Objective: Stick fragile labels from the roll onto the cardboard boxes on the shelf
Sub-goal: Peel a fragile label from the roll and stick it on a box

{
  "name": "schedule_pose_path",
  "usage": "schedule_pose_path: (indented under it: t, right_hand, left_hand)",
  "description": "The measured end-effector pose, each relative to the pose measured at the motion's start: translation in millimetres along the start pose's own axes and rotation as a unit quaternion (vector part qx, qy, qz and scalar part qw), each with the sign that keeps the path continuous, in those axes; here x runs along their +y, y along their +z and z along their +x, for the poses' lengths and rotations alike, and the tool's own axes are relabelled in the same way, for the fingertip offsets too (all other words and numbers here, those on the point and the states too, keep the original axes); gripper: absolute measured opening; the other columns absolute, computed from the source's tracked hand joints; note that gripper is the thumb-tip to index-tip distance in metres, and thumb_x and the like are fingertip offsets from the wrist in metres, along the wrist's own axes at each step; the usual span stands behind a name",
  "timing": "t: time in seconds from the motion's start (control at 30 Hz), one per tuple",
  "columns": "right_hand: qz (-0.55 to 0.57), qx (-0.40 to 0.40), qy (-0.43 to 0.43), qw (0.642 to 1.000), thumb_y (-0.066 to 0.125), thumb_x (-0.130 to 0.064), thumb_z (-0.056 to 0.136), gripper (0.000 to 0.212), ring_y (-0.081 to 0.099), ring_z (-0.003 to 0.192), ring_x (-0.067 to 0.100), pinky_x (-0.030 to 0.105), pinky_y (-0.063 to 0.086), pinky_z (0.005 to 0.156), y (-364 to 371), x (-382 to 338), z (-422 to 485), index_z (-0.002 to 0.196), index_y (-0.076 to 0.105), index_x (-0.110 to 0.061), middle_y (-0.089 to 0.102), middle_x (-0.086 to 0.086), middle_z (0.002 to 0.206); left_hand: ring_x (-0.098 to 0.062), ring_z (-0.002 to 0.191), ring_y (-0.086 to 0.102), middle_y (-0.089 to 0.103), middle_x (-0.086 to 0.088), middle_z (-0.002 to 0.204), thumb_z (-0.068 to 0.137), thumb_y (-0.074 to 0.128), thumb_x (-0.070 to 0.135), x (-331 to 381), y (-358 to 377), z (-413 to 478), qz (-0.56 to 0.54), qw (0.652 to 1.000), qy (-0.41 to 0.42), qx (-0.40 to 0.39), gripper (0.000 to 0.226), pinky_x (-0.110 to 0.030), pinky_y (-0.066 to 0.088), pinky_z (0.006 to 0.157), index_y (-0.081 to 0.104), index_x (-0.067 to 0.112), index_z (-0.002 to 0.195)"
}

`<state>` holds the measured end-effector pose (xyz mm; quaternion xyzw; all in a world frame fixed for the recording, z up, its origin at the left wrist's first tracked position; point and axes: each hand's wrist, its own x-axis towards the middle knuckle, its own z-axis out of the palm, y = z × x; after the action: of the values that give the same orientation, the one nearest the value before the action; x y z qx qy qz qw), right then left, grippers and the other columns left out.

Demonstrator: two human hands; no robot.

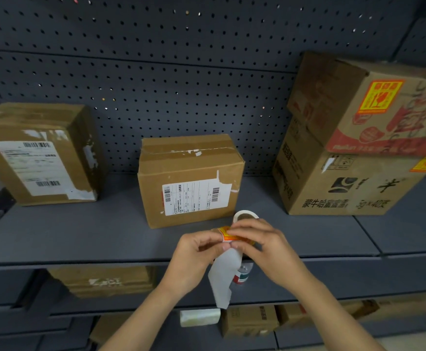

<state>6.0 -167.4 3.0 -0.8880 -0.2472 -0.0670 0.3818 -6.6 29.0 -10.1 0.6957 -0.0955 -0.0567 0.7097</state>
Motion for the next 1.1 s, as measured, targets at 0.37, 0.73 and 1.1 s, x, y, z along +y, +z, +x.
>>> schedule_pose_path:
  t: [0.37, 0.73, 1.1]
  right_hand:
    - [0.030, -0.024, 0.023, 0.999, 0.069, -0.018, 0.094, 0.019, 0.061, 0.110, -0.001, 0.017, 0.048, 0.094, 4.1, -4.3, 0.5, 0.111, 0.077, -0.023, 0.073, -0.014, 0.109]
    - [0.006, 0.095, 0.074, 0.993, 0.067, -0.013, 0.093, 0.010, 0.062, 0.091, 0.001, 0.008, 0.044, 0.072, 0.5, -14.5, 7.8, 0.095, 0.074, -0.019, 0.068, -0.016, 0.092]
    - [0.055, 0.209, 0.085, 0.973, 0.067, -0.009, 0.092, 0.014, 0.062, 0.083, 0.004, 0.015, 0.046, 0.068, -5.1, -22.4, 21.7, 0.097, 0.075, -0.019, 0.069, -0.013, 0.092]
  left_hand:
    - [-0.009, 0.088, 0.070, 0.078, 0.006, 0.090, 0.089, 0.073, 0.009, -8.4, -11.3, -2.4, 0.113, 0.993, 0.030, -0.004, 0.014, -0.021, 0.052, 0.081, 0.080, 0.020, 0.091]
    - [-0.014, 0.079, 0.068, 0.072, 0.007, 0.080, 0.091, 0.072, 0.016, -7.7, -19.5, -9.8, 0.197, 0.980, 0.001, 0.003, 0.010, -0.028, 0.052, 0.073, 0.074, 0.020, 0.082]
    - [0.003, 0.063, 0.058, 0.064, 0.021, 0.065, 0.085, 0.074, 0.034, 1.8, -27.4, -27.4, 0.319, 0.945, -0.041, -0.055, 0.020, -0.020, 0.048, 0.064, 0.064, 0.030, 0.068]
